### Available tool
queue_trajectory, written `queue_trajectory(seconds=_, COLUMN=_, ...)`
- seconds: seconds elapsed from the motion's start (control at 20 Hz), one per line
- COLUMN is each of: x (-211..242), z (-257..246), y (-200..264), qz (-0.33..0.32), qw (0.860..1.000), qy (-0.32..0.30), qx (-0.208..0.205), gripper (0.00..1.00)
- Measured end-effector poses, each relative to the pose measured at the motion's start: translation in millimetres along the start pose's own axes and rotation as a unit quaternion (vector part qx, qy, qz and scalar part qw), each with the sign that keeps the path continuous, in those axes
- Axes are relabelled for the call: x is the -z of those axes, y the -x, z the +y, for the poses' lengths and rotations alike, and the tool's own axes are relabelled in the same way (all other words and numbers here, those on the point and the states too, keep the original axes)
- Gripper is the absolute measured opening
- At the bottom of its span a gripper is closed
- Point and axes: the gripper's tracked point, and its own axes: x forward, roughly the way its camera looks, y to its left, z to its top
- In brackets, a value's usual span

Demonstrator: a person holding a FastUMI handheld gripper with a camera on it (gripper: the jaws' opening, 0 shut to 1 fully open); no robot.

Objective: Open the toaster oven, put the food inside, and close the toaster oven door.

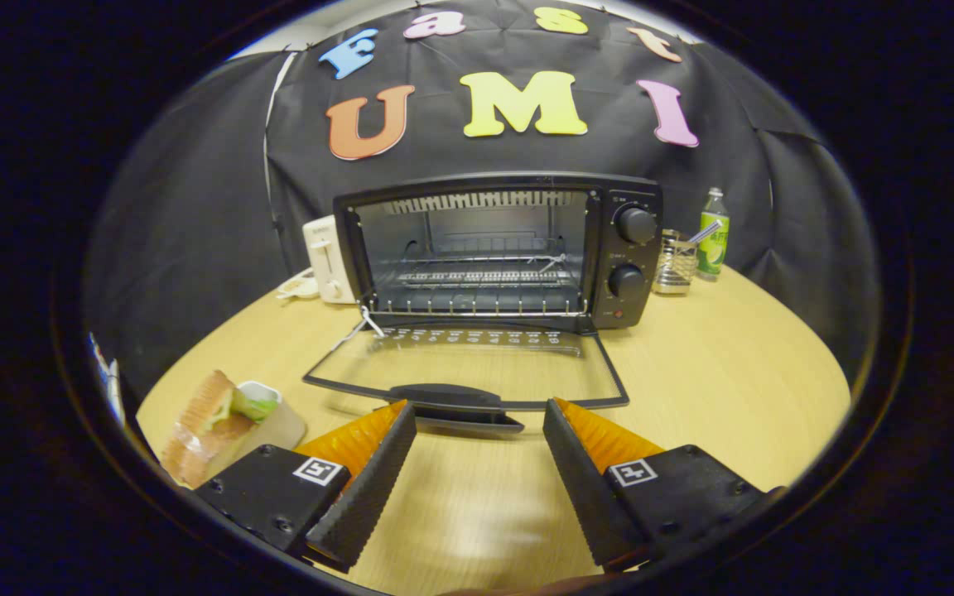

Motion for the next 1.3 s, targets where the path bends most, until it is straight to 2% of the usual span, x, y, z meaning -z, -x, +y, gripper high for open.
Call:
queue_trajectory(seconds=0.15, x=-8.4, z=34.4, y=21.9, qz=0.04, qw=0.991, qy=-0.087, qx=-0.096, gripper=1.0)
queue_trajectory(seconds=0.25, x=-13.3, z=66.5, y=36.6, qz=0.078, qw=0.971, qy=-0.149, qx=-0.172, gripper=1.0)
queue_trajectory(seconds=0.35, x=-8.2, z=89.9, y=48.2, qz=0.134, qw=0.945, qy=-0.196, qx=-0.226, gripper=1.0)
queue_trajectory(seconds=0.45, x=-2.8, z=97.7, y=51.5, qz=0.179, qw=0.932, qy=-0.208, qx=-0.235, gripper=1.0)
queue_trajectory(seconds=0.5, x=-1.3, z=99.2, y=52.0, qz=0.191, qw=0.932, qy=-0.201, qx=-0.235, gripper=1.0)
queue_trajectory(seconds=0.75, x=1.7, z=123.3, y=72.9, qz=0.247, qw=0.914, qy=-0.156, qx=-0.283, gripper=0.97)
queue_trajectory(seconds=0.95, x=11.9, z=129.3, y=76.4, qz=0.297, qw=0.91, qy=-0.128, qx=-0.259, gripper=0.9)
queue_trajectory(seconds=1.1, x=16.5, z=142.6, y=79.4, qz=0.331, qw=0.898, qy=-0.144, qx=-0.251, gripper=0.84)
queue_trajectory(seconds=1.3, x=18.9, z=149.8, y=72.7, qz=0.341, qw=0.897, qy=-0.154, qx=-0.235, gripper=0.79)
